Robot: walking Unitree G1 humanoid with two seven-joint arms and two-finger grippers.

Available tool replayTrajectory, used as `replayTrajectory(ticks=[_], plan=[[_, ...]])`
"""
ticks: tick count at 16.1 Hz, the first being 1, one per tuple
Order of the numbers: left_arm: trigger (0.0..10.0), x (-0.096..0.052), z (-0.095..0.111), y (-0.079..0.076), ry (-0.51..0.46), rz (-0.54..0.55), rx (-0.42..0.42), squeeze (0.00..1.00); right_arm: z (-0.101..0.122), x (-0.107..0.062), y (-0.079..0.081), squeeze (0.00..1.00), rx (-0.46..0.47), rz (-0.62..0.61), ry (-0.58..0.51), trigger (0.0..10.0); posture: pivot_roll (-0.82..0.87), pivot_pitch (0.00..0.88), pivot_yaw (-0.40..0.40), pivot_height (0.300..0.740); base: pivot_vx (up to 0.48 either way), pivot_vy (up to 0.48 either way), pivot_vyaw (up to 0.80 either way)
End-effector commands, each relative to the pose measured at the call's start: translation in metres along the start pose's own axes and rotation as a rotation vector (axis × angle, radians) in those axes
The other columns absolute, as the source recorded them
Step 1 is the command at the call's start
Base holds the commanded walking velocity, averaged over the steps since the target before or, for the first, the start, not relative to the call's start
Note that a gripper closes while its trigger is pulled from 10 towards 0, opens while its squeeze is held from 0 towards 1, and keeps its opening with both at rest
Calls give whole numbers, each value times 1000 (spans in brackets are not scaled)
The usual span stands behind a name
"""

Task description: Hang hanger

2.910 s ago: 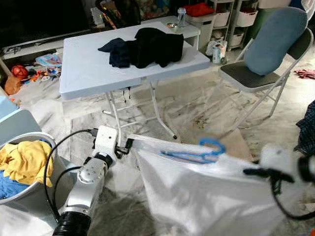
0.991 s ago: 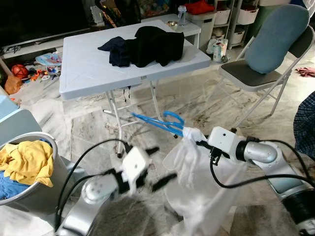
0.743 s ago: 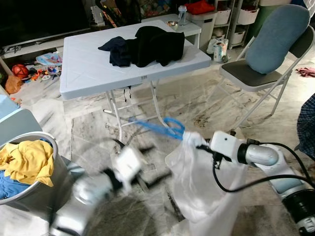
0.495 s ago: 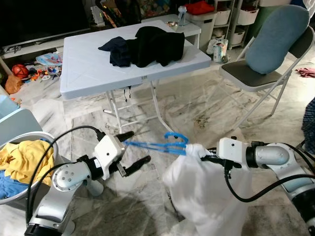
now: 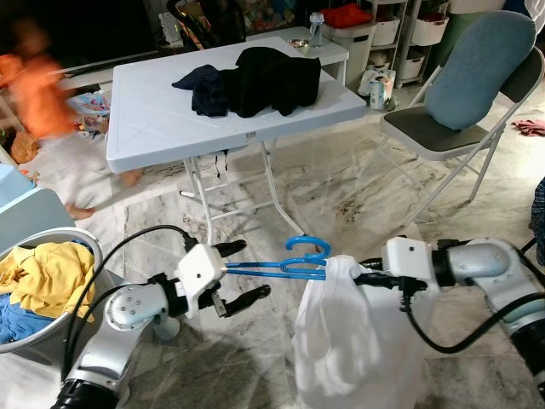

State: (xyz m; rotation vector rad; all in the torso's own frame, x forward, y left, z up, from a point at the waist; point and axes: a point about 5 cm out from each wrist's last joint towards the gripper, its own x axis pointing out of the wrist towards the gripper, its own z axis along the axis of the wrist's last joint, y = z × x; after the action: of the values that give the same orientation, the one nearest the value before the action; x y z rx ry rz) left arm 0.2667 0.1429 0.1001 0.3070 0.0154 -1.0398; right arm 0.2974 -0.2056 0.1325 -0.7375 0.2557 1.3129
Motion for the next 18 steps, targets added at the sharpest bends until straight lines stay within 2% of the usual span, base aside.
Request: replayTrajectory(ticks=[1,3,5,7,8,9,10,11,12,13,14,18], plan=[[10000,4,1,3,7,-21,27,1000,12,-6,-10,0,-56,-12,-29,10000,-171,0,63,740,0,0,0],[10000,9,1,3,6,-22,32,1000,12,-7,-9,0,-56,-8,-29,10000,-174,0,63,740,0,0,0],[10000,13,2,2,-7,-28,41,910,11,-6,-5,0,-54,10,-31,10000,-173,0,63,740,0,0,0],[10000,16,2,0,-7,-60,51,906,11,-6,-3,0,-54,32,-31,10000,-174,0,62,740,0,0,0],[10000,17,1,-1,-1,-82,49,804,12,-8,-4,0,-56,32,-31,10000,-174,0,62,740,0,0,0],[10000,18,0,-2,2,-106,45,647,12,-9,-5,0,-58,34,-30,10000,-174,0,62,740,0,0,0],[10000,19,1,-2,0,-110,70,161,13,-10,-6,0,-61,40,-29,10000,-174,0,63,740,0,0,0],[10000,21,1,0,-6,-105,67,59,13,-12,-6,0,-65,43,-29,10000,-174,0,63,740,0,0,0],[10000,23,-1,-1,-5,-127,75,0,11,-14,-5,0,-64,49,-22,10000,-177,0,65,740,0,0,0],[10000,24,-2,-1,-7,-141,67,0,10,-15,-5,0,-65,56,-14,10000,-177,0,65,740,0,0,0],[0,25,-1,0,-14,-156,65,0,8,-17,-2,0,-73,68,4,10000,-186,0,71,740,0,0,0],[0,26,-3,1,12,-233,65,0,7,-19,-2,0,-70,63,9,10000,-187,0,77,740,0,0,0]])
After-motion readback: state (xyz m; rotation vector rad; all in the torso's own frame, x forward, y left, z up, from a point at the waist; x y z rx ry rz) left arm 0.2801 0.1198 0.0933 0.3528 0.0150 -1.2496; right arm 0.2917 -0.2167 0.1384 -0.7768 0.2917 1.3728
